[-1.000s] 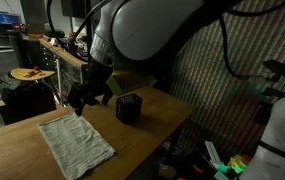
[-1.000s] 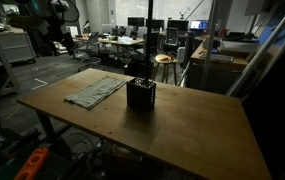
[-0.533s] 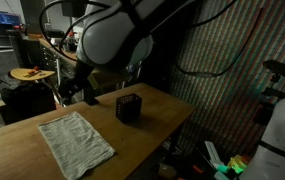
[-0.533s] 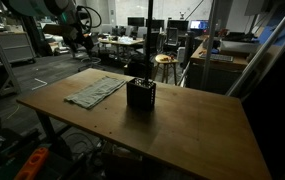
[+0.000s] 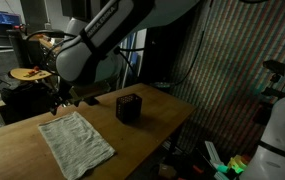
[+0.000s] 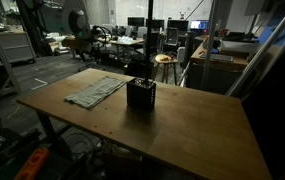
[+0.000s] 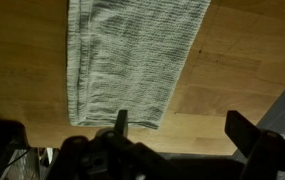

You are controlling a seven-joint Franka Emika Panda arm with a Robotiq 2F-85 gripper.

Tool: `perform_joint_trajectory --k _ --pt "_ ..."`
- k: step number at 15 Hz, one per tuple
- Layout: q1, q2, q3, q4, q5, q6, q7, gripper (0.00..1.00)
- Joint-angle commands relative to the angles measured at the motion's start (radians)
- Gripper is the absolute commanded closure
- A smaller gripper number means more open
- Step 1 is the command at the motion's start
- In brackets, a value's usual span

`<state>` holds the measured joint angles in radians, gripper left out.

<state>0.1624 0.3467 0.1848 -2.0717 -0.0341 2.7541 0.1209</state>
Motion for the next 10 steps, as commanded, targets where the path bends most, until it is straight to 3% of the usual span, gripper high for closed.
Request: perform_joint_trajectory --k 1,10 --pt "0.027 0.137 -0.03 0.136 -0.019 0.003 -0.05 0.0" --pt "0.01 0.352 -0.036 0.254 -0.008 0.02 -0.162 0.0"
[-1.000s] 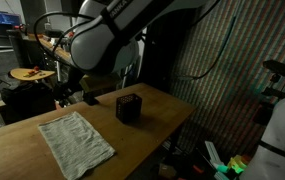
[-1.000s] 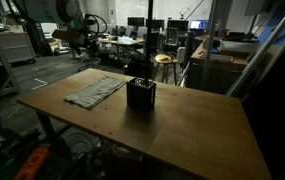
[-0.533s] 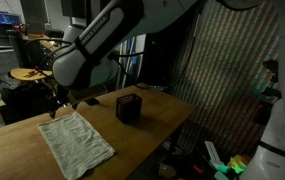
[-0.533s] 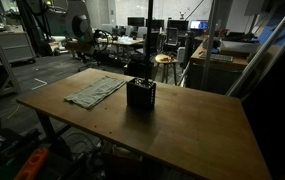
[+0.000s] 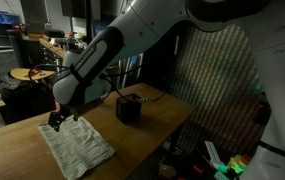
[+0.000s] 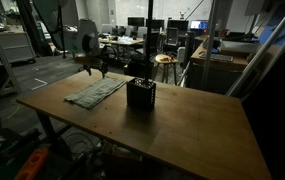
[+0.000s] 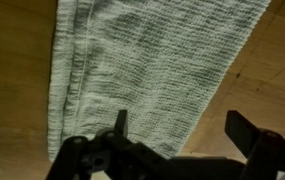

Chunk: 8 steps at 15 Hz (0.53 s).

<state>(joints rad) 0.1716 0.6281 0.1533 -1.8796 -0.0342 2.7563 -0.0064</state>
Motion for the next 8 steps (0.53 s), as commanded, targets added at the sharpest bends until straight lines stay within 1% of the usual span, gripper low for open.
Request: perform_joint_trajectory --k 1,8 --pt "0.0 0.087 -0.006 0.067 -0.008 0.019 -0.041 0.0" --pt "-0.006 0.19 -0.004 0.103 -0.008 0.027 -0.069 0.0"
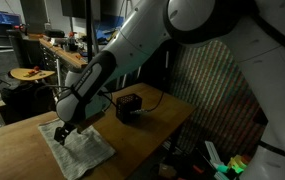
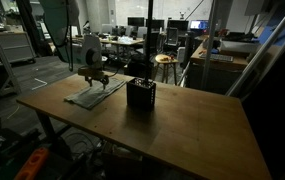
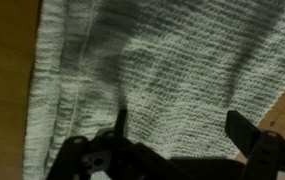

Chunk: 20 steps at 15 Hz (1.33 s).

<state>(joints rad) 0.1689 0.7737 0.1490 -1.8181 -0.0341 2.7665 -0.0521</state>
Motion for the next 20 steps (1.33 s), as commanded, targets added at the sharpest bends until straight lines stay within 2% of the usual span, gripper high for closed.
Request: perform_joint_trajectory --k 1,5,6,7,9,17,18,20 --pt "-0.004 0.056 0.002 0.048 -0.007 0.018 -0.026 0.0" --pt "-0.003 0.069 0.002 0.054 -0.007 0.018 -0.031 0.0" --pt "-0.004 0.068 0.004 0.051 -0.006 0.017 -0.032 0.06" --pt "-0.004 0.068 0.005 0.051 -0.005 0.015 -0.033 0.27" --pt "-0.003 0.067 0.005 0.05 -0.005 0.012 -0.032 0.31" --pt "0.007 0.044 -0.003 0.029 -0.005 -0.004 -0.015 0.93" --pt "0.006 0.042 -0.002 0.026 -0.003 -0.006 -0.012 0.98" --pt "0.003 0.031 0.008 0.013 0.003 -0.01 -0.014 1.0"
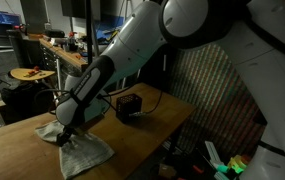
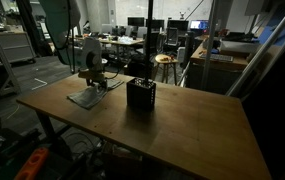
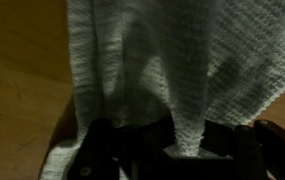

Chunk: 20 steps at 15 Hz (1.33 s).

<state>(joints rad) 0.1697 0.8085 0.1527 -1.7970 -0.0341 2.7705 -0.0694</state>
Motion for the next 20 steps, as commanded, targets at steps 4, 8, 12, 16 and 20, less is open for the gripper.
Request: perform_joint_trajectory --k 4,8,12,16,20 --pt "-0.007 -0.029 0.023 -0.033 0.019 -0.023 0.009 1.0" --pt "-0.017 -0.076 0.042 -0.085 0.047 -0.023 0.022 0.98" --pt "-0.043 -0.171 0.078 -0.177 0.096 -0.021 0.026 0.99" --pt "-0.061 -0.278 0.096 -0.269 0.144 -0.018 0.037 0.99" --pt "-0.074 -0.368 0.106 -0.343 0.194 -0.021 0.044 0.98"
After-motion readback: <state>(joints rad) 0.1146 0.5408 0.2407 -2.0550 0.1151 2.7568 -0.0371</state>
